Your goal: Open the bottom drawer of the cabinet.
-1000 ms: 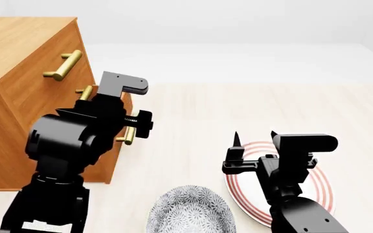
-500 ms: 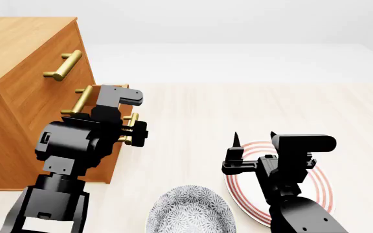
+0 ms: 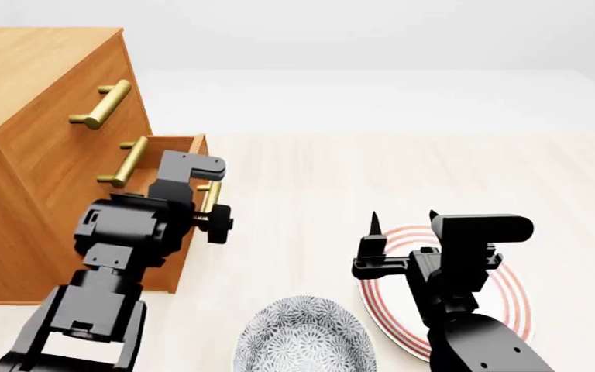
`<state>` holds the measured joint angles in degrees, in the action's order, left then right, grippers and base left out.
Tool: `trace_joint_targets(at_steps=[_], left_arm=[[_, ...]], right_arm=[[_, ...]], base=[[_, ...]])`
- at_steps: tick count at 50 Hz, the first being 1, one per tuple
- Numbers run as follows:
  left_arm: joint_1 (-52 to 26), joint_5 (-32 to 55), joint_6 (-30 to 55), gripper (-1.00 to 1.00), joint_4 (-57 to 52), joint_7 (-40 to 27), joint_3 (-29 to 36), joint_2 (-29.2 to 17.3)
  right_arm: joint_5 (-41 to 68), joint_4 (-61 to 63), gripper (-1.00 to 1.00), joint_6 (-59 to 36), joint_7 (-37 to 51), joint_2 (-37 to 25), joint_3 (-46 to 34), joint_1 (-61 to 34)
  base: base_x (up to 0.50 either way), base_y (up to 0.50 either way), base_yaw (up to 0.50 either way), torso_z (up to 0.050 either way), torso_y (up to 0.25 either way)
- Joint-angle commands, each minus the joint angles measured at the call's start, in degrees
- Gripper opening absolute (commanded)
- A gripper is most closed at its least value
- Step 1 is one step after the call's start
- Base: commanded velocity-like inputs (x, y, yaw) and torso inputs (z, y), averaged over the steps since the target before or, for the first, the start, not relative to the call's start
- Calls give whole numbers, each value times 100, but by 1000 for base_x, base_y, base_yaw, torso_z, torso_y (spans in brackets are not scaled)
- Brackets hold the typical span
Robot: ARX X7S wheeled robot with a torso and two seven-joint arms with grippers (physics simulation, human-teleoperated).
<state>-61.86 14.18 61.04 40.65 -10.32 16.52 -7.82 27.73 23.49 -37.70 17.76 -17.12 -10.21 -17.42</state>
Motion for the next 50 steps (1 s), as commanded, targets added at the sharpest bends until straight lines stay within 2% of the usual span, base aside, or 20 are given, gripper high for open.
trace_joint_targets(at_steps=[1,6,16,23,28,50], left_arm=[[-53,-112,-355,100,694,105,118,50],[-65,-109,-374,100,821,215,207,70],[58,14,-52,100,422,521,385,19],[297,165,342,100,-365,742,552,-63],[400,291,592,100,-858,814,572,-113],[544,547,958,100,-1687,843,623,-67]], right_arm=[[29,36,100,-22,33,-16,-28,-18],[42,57,100,-36,51,-26,-38,-26],[40,2,100,17,54,-36,-57,-25],[37,-36,100,53,54,-38,-80,-16],[39,-49,100,66,56,-48,-84,-14],[77,-76,100,96,89,-68,-123,-19]], base=[[0,0,0,0,0],[0,0,0,0,0],[0,0,0,0,0],[0,0,0,0,0],[0,0,0,0,0],[0,0,0,0,0]])
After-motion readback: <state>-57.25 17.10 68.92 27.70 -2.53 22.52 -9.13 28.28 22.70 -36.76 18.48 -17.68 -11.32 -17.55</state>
